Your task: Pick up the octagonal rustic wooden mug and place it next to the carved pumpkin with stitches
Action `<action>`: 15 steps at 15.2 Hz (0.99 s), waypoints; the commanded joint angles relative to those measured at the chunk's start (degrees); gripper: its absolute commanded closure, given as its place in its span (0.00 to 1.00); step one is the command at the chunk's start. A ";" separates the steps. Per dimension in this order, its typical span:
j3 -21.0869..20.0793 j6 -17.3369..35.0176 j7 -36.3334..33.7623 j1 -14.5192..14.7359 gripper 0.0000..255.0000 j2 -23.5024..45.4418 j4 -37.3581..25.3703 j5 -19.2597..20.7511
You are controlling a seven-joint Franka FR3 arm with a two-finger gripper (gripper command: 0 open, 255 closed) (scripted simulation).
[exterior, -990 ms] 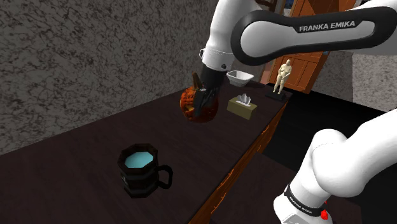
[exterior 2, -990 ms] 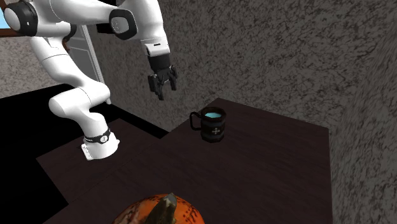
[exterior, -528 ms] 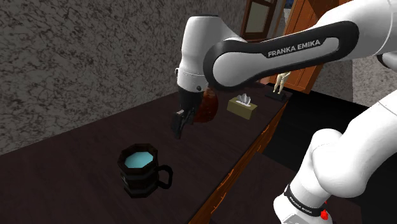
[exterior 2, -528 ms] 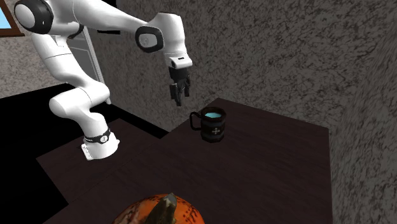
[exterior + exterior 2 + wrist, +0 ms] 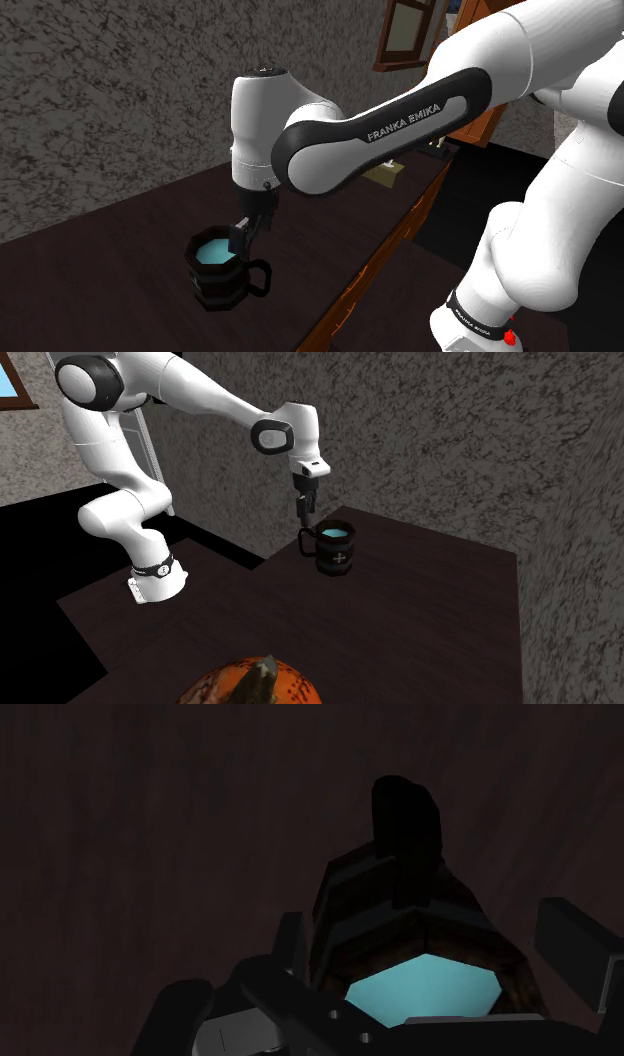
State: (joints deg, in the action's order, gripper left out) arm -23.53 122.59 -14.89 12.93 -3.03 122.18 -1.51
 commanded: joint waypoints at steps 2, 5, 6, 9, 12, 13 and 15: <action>-0.62 1.79 -0.98 0.45 0.00 2.95 -0.62 1.44; -0.66 4.00 -1.43 0.51 0.00 4.16 0.48 2.06; -0.67 4.73 -1.59 0.53 0.00 4.59 0.83 2.29; -0.68 6.61 -2.04 0.60 0.00 5.74 1.66 2.91; -0.67 6.60 -2.04 0.60 0.00 5.75 1.65 2.92; -0.67 6.60 -2.04 0.60 0.00 5.75 1.65 2.92; -0.67 6.60 -2.04 0.60 0.00 5.75 1.65 2.92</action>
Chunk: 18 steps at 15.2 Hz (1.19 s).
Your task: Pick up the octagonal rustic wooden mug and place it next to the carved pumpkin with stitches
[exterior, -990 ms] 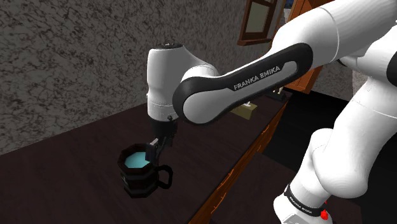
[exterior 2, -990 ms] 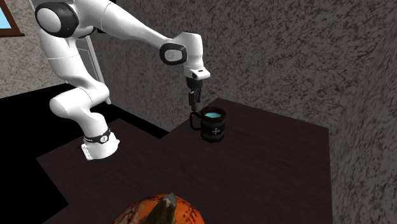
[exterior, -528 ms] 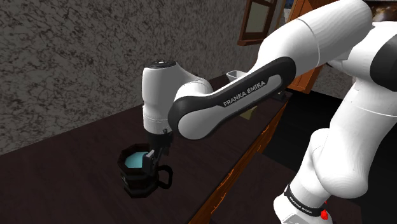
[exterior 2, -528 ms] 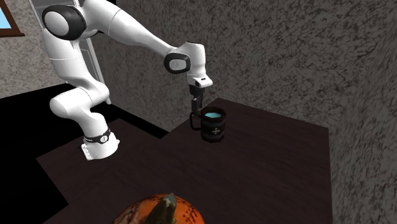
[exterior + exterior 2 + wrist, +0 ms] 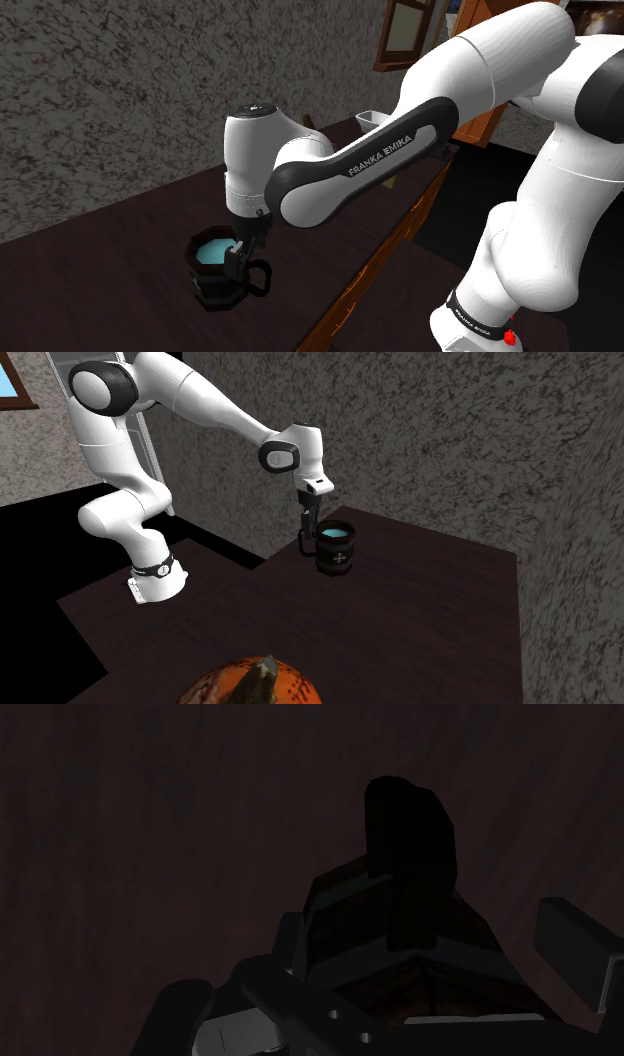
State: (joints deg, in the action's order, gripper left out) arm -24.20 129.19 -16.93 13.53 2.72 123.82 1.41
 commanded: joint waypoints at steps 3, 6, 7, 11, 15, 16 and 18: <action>0.00 0.00 0.00 0.00 1.00 0.00 0.00 0.00; 0.00 0.00 0.00 0.00 1.00 0.00 0.00 0.00; 0.00 0.00 0.00 0.00 1.00 0.00 0.00 0.00; 0.00 0.01 0.00 0.00 1.00 0.00 0.00 0.00; 0.00 -2.95 0.61 -0.10 1.00 -1.57 -1.53 -0.86; 0.01 -3.70 0.74 -0.12 1.00 -1.94 -1.94 -1.05; 0.03 -5.19 0.99 -0.15 1.00 -2.62 -2.81 -1.40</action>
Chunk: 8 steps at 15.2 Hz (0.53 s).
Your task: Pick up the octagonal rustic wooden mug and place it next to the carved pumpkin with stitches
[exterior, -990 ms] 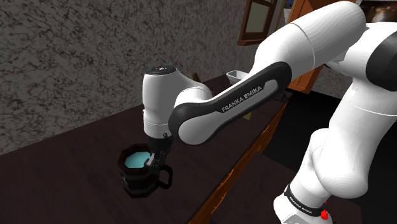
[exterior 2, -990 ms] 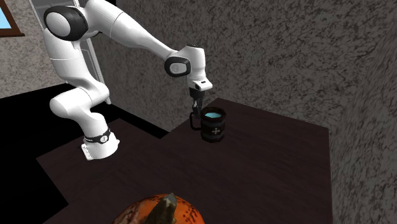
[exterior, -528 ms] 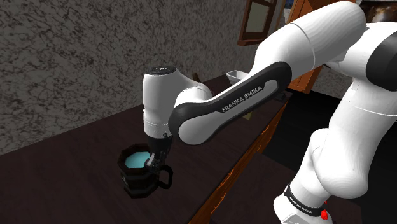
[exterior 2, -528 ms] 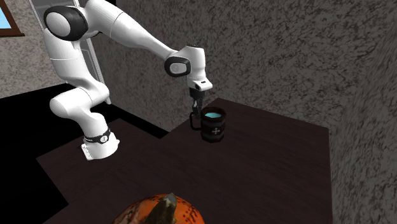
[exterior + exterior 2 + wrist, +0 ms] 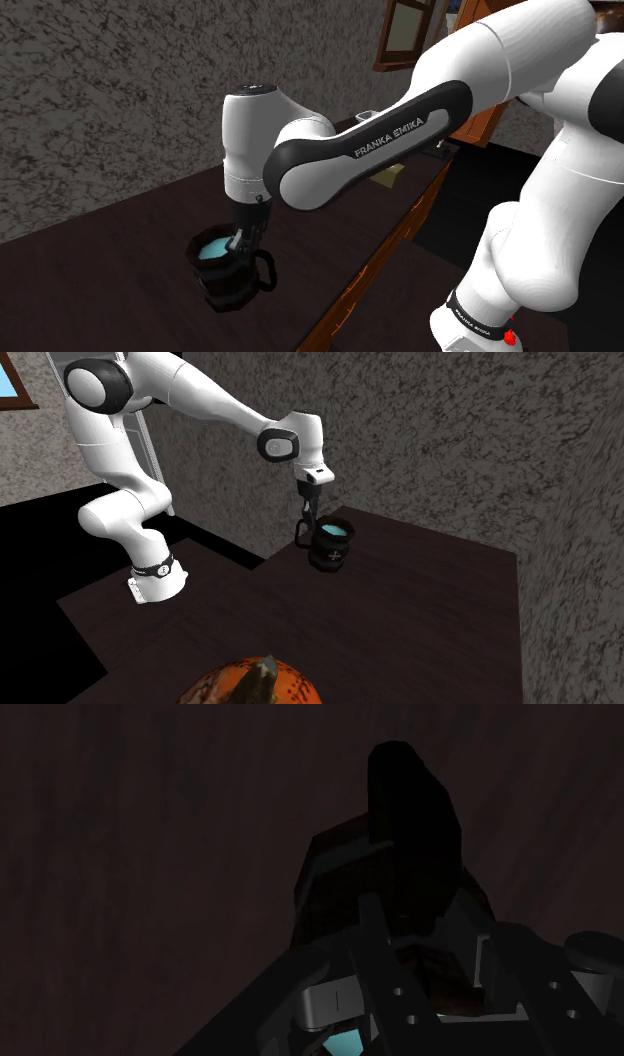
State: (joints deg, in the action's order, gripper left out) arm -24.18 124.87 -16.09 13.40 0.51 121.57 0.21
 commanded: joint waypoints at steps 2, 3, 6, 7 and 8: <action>0.05 -2.37 0.37 -0.06 1.00 -1.05 -1.48 -0.51; 0.07 -3.12 0.48 -0.07 1.00 -1.35 -1.95 -0.65; 0.14 -5.37 0.75 -0.12 1.00 -2.17 -3.45 -1.03; 0.16 -6.12 0.83 -0.13 1.00 -2.42 -3.98 -1.14; 0.18 -6.87 0.91 -0.15 1.00 -2.65 -4.52 -1.24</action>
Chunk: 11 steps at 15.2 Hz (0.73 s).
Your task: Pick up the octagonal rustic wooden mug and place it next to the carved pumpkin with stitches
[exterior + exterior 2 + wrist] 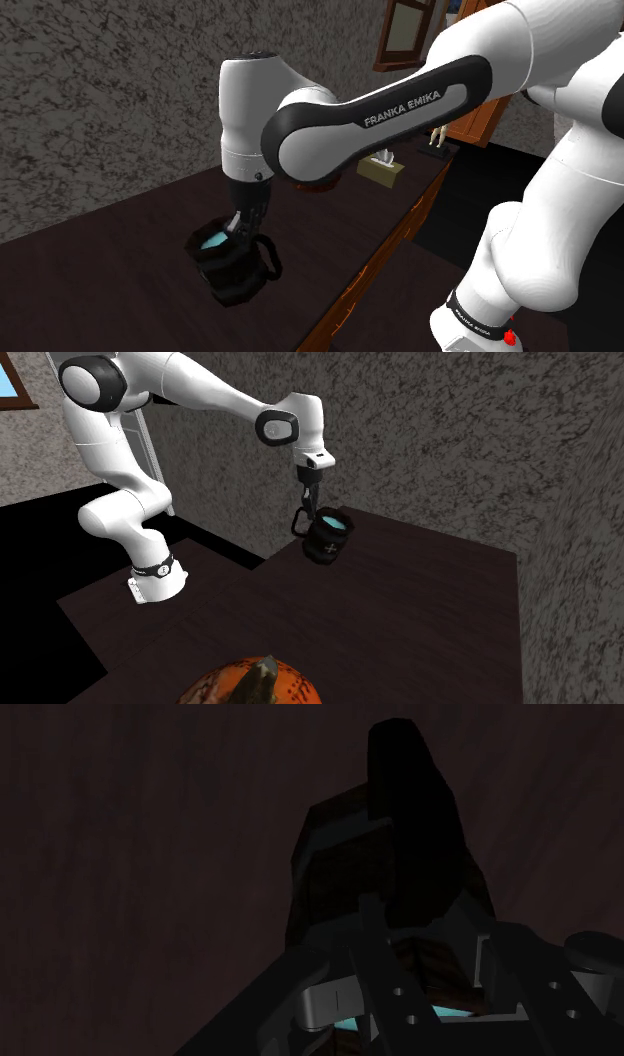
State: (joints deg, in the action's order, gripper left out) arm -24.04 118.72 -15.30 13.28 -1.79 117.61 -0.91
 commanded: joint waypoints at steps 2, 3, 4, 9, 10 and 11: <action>0.09 -2.23 0.25 -0.06 1.00 -0.78 -1.67 -0.31; 0.12 -2.99 0.31 -0.07 1.00 -0.97 -2.24 -0.39; 0.14 -3.74 0.37 -0.09 1.00 -1.16 -2.83 -0.46; 0.26 -7.53 0.57 -0.15 1.00 -1.87 -5.96 -0.74; 0.28 -8.29 0.60 -0.17 1.00 -1.97 -6.62 -0.77; 0.30 -9.05 0.62 -0.18 1.00 -2.06 -7.30 -0.80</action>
State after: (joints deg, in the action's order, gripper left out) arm -23.79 110.46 -14.75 13.15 -3.76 111.13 -1.71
